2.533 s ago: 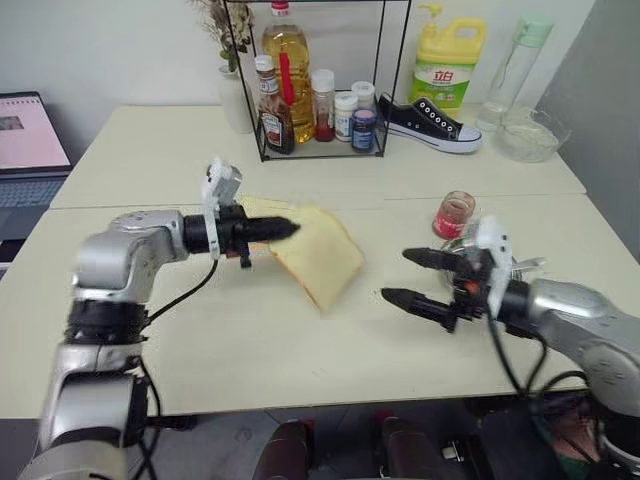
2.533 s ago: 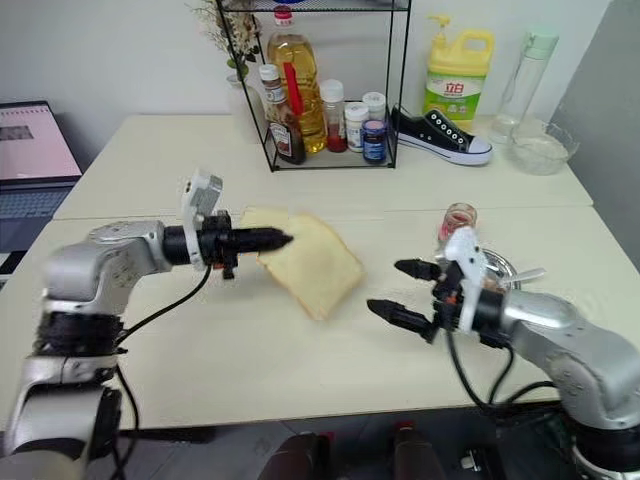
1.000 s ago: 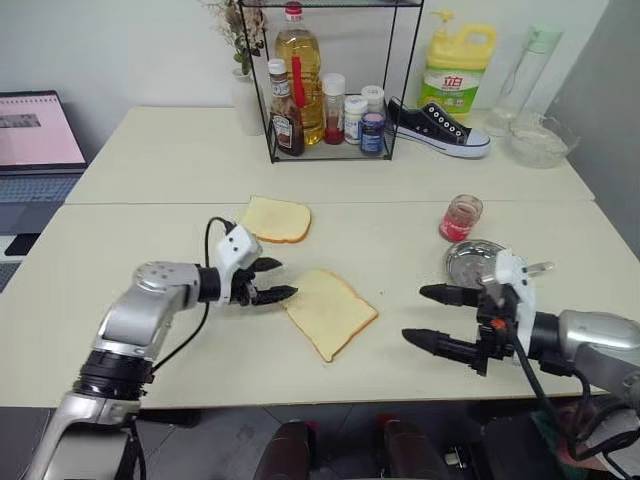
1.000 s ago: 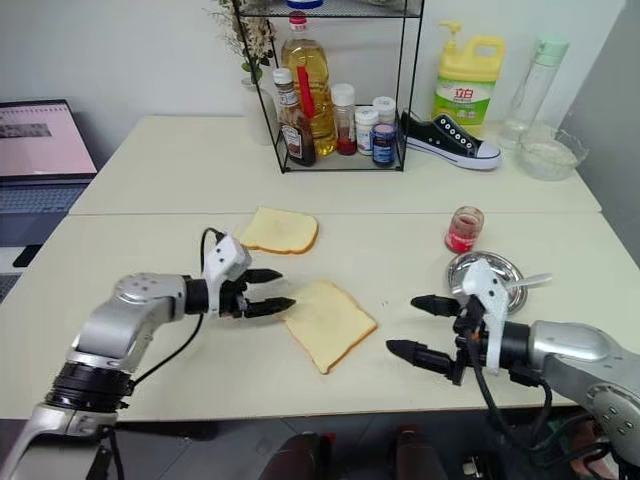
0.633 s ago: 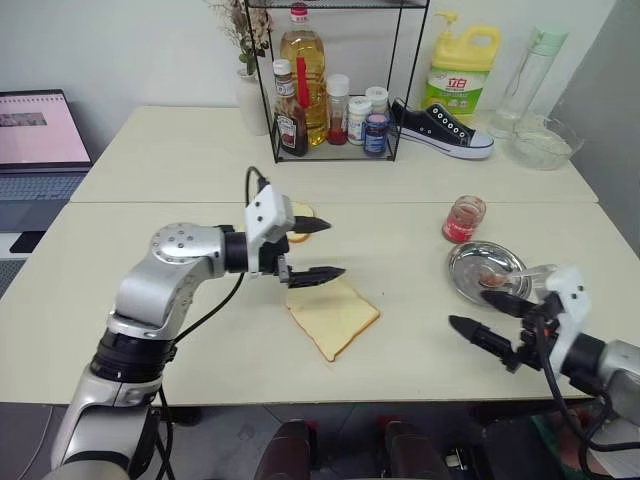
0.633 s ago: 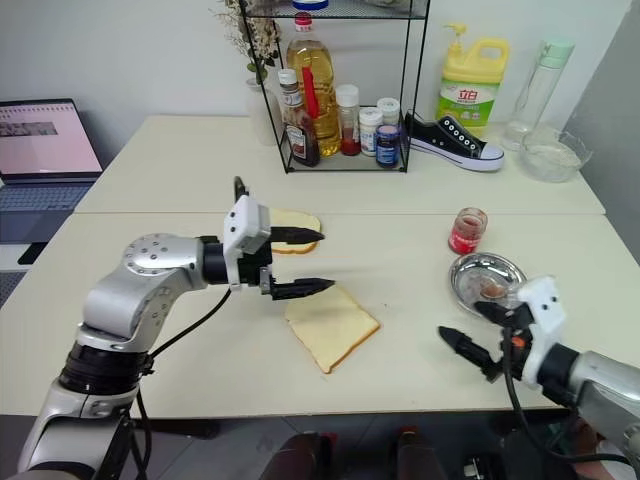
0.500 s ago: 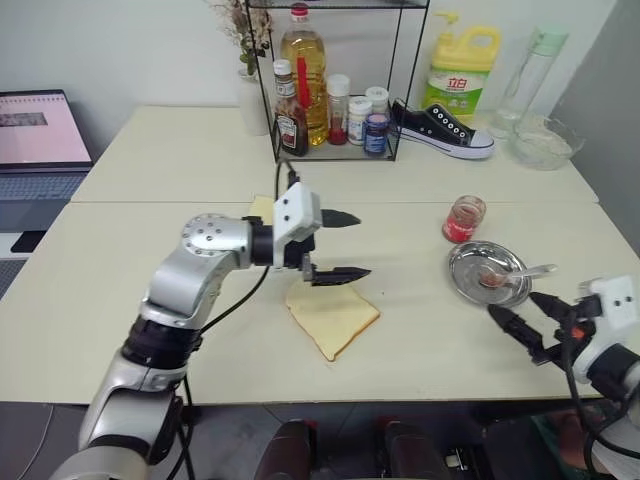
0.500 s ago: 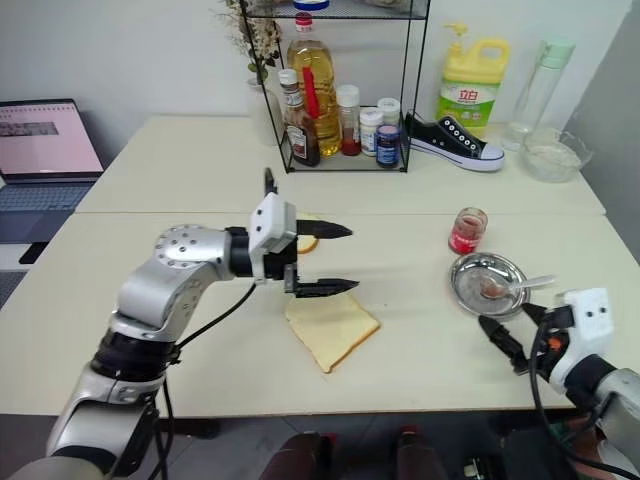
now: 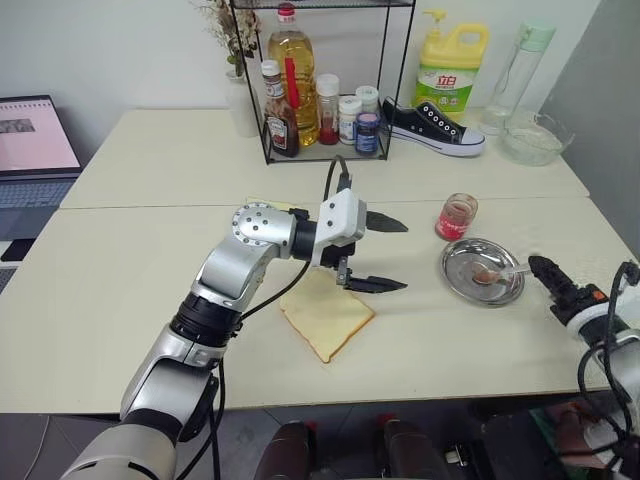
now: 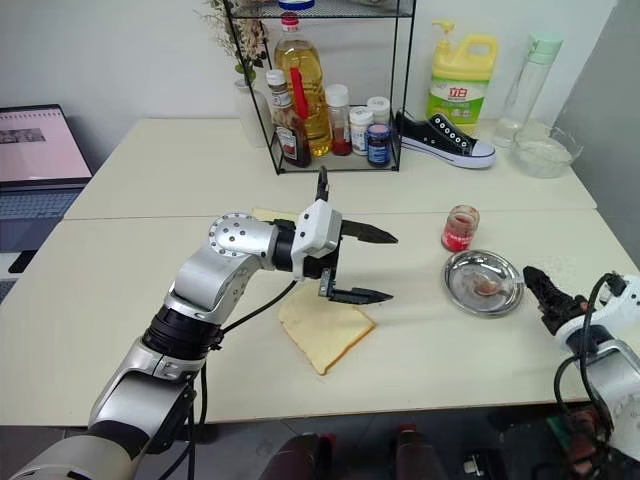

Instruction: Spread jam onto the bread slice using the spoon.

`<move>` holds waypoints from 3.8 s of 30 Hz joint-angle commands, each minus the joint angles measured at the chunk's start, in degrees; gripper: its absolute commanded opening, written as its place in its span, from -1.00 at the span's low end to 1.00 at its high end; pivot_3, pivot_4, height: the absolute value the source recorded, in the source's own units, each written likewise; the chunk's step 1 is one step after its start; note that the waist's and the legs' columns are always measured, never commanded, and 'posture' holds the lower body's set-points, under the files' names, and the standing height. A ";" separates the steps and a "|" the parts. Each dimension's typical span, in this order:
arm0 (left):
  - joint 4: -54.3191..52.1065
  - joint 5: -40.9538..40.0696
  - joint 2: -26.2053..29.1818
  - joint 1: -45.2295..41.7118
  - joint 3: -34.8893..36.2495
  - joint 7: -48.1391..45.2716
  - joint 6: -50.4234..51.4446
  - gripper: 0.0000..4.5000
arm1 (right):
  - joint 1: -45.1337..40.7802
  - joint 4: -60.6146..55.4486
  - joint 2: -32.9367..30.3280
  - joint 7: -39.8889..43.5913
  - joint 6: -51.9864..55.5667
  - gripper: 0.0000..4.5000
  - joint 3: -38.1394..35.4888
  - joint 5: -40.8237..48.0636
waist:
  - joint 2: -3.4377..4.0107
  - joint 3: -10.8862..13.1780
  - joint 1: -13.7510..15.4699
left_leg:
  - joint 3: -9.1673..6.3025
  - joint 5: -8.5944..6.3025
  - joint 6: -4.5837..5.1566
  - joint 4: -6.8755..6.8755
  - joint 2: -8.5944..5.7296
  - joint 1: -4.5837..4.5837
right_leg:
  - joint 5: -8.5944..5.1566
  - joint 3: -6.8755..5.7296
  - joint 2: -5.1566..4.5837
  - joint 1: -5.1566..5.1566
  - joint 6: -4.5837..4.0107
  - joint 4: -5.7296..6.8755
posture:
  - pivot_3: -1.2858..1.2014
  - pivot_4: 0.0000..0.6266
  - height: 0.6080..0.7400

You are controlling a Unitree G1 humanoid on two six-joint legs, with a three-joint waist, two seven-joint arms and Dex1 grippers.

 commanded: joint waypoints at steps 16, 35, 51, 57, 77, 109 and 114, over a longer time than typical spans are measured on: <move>-10.69 -1.34 2.36 4.24 2.24 5.38 6.46 1.00 | -11.27 18.92 -1.26 3.03 -1.94 1.00 0.41 1.35 | 0.10 -0.02 -0.53 | 0.06 0.00 0.00 0.01 0.01 0.00 | 0.00 0.03 0.00 0.00 0.00 0.02 | 0.03 -0.52 1.00; -9.33 -0.93 2.21 2.52 1.78 4.65 6.57 1.00 | -11.55 20.62 0.02 5.77 -5.04 -0.98 0.60 -0.83 | 0.10 -0.02 -0.58 | 0.03 0.00 0.00 0.02 0.03 -0.01 | 0.01 0.03 0.02 0.02 0.00 -0.01 | 0.03 -0.52 1.00; -6.70 -1.68 3.60 2.70 6.73 6.64 6.94 1.00 | -16.43 0.10 -4.34 6.15 -5.20 -0.98 8.28 -2.17 | 0.32 0.08 -0.90 | 0.07 0.00 0.00 -0.01 0.03 -0.06 | 0.00 0.05 0.03 -0.12 0.00 0.02 | 0.03 -0.52 1.00; -2.64 0.63 0.31 1.45 7.46 11.40 3.66 1.00 | -29.80 5.84 -7.63 7.07 -11.60 -0.98 15.41 -12.78 | 0.33 0.10 -0.50 | 0.06 0.00 0.00 0.00 0.01 -0.10 | 0.00 -0.01 0.02 -0.15 0.00 -0.01 | 0.03 -0.52 1.00; -1.87 2.23 -1.10 0.90 7.03 14.34 3.49 1.00 | -36.27 24.02 -6.75 20.89 -34.44 -0.98 33.17 -43.12 | 0.32 0.10 -0.58 | 0.17 0.01 -0.01 0.00 0.01 -0.20 | 0.01 0.07 -0.02 -0.35 0.00 0.04 | 0.03 -0.52 1.00; -1.63 2.14 -1.42 -0.11 6.59 14.62 2.90 1.00 | -37.50 26.64 -0.84 19.50 -24.06 -0.98 23.80 -38.67 | 0.32 0.10 -0.60 | 0.15 0.05 -0.08 0.00 0.01 -0.20 | 0.02 0.07 -0.03 -0.36 -0.01 0.06 | 0.03 -0.52 1.00; -0.87 2.14 -1.41 -0.42 6.61 14.24 2.54 1.00 | -37.77 24.98 -0.82 18.18 -21.47 -0.98 21.51 -36.06 | 0.32 0.10 -0.60 | 0.15 0.05 -0.07 0.00 0.01 -0.20 | 0.02 0.07 -0.03 -0.36 -0.01 0.06 | 0.03 -0.52 1.00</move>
